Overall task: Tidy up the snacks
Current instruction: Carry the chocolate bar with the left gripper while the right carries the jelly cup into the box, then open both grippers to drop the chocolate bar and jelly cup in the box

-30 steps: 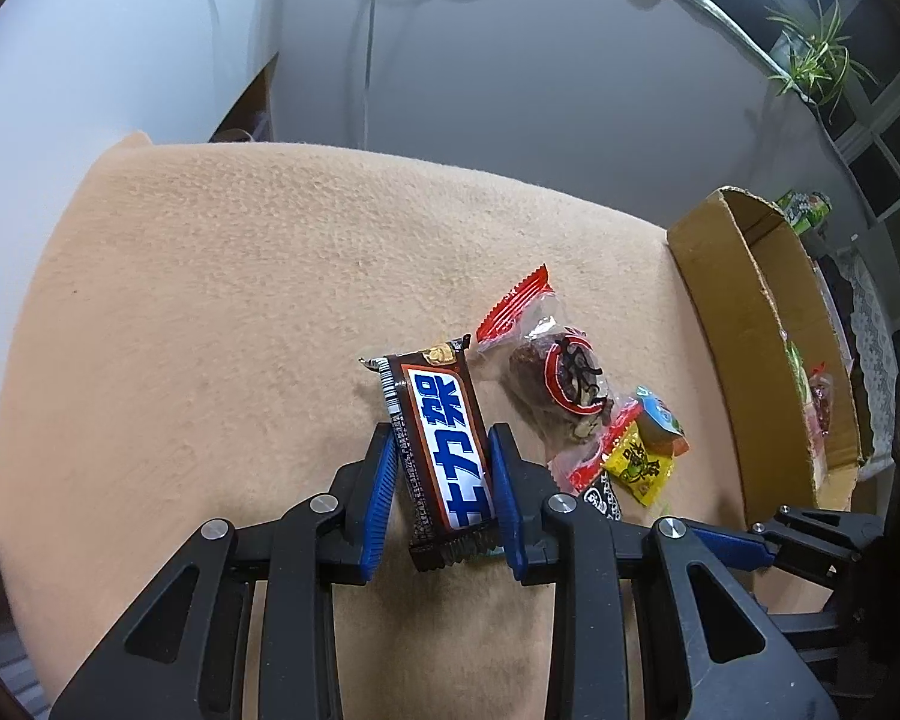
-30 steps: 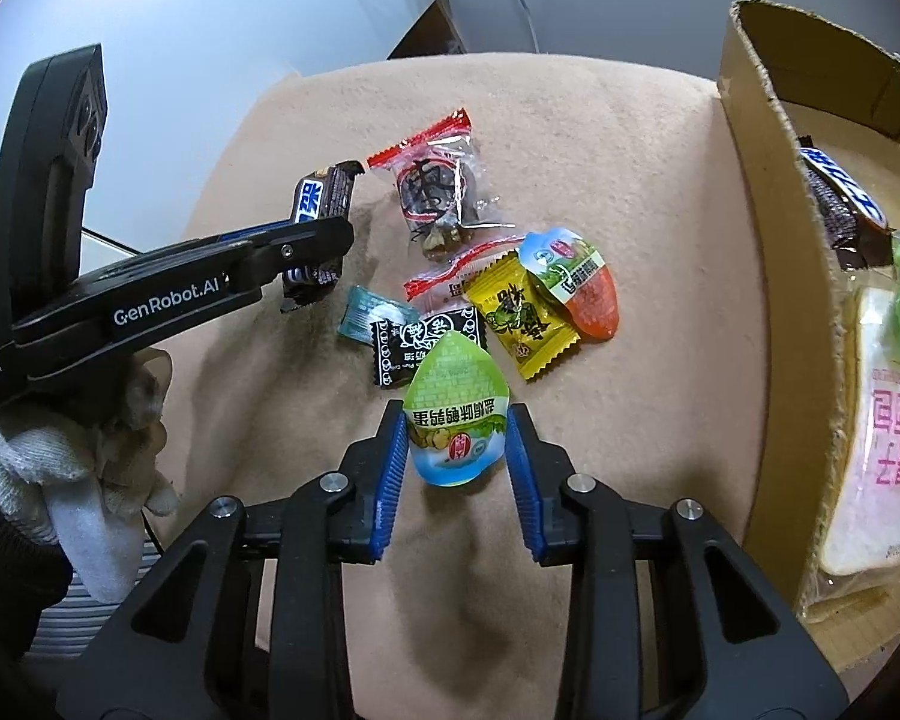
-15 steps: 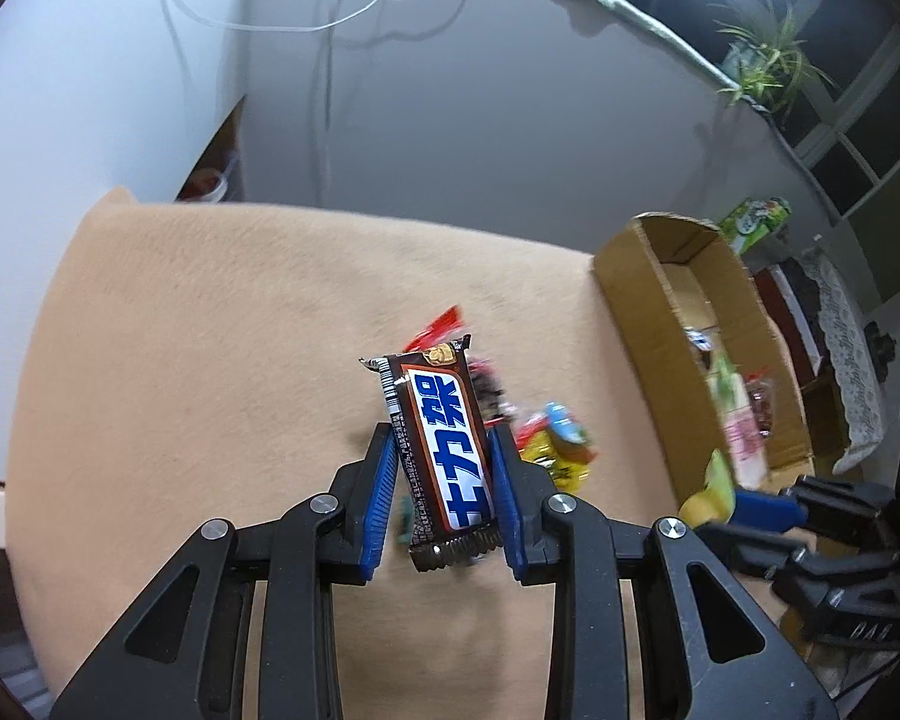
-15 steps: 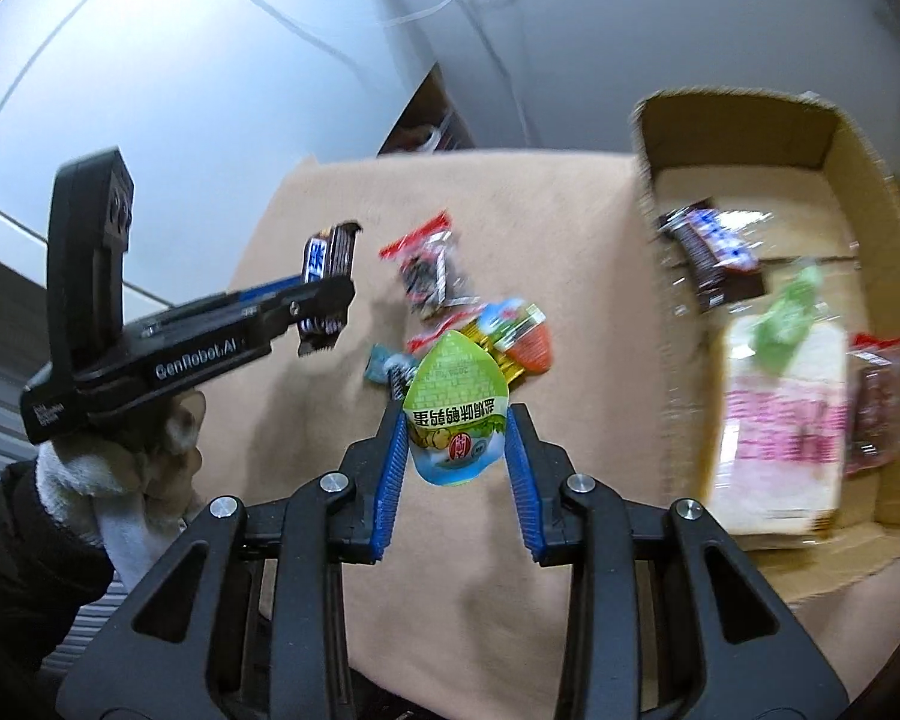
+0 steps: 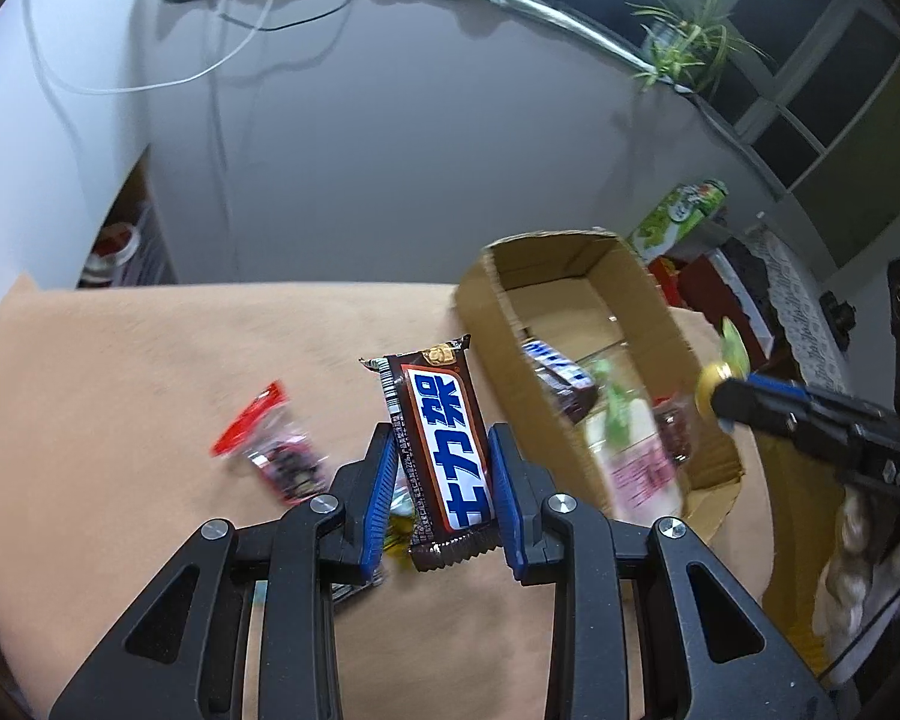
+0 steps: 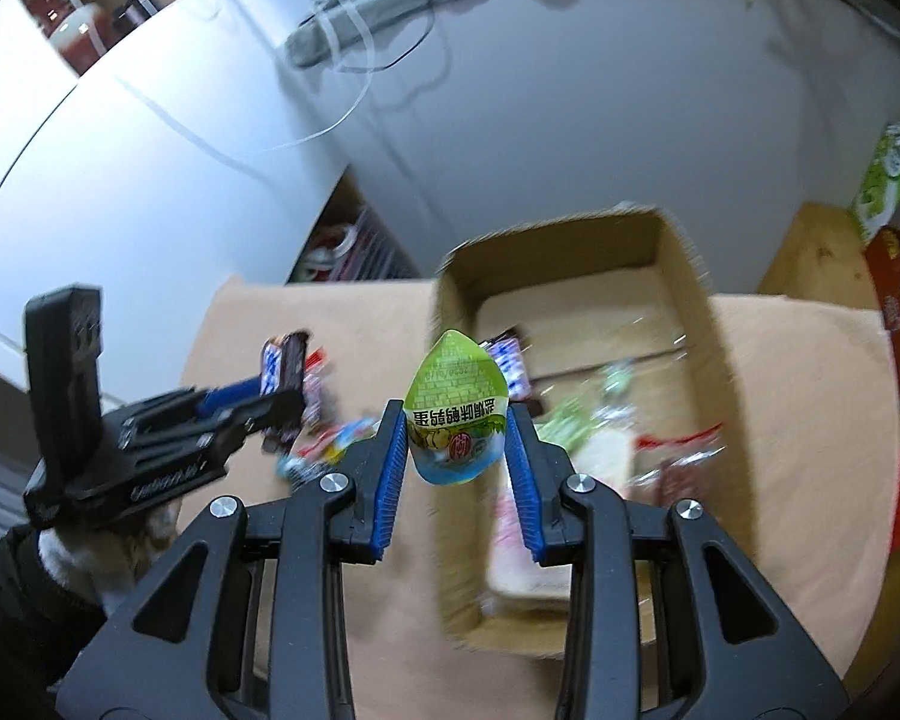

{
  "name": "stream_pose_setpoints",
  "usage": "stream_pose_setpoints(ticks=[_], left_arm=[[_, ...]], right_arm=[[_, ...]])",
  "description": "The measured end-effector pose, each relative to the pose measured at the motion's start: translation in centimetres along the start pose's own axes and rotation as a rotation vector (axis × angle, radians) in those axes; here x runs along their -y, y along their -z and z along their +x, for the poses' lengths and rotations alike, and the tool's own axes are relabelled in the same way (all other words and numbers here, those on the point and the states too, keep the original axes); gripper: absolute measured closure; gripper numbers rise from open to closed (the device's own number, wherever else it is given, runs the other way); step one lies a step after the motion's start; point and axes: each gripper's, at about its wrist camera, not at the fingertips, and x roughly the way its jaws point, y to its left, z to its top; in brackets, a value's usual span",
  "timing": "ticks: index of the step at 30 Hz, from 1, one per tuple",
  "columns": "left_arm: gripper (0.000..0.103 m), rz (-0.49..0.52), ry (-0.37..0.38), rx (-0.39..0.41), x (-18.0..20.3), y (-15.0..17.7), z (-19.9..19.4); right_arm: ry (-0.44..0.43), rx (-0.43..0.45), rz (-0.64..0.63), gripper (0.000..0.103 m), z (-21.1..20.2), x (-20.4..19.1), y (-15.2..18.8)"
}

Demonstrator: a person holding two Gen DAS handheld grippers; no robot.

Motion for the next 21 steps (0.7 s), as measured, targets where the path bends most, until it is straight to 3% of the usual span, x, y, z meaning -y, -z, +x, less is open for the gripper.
stream_pose_setpoints(ticks=[11,21], left_arm=[[0.074,0.045,0.042,-0.014,4.7,-1.7,2.7],[0.074,0.099,0.053,-0.042,7.6,-2.7,5.2]], right_arm=[[0.088,-0.003,0.029,0.069,1.5,4.0,-2.5],[0.105,-0.031,0.063,0.068,3.4,6.3,-3.4]])
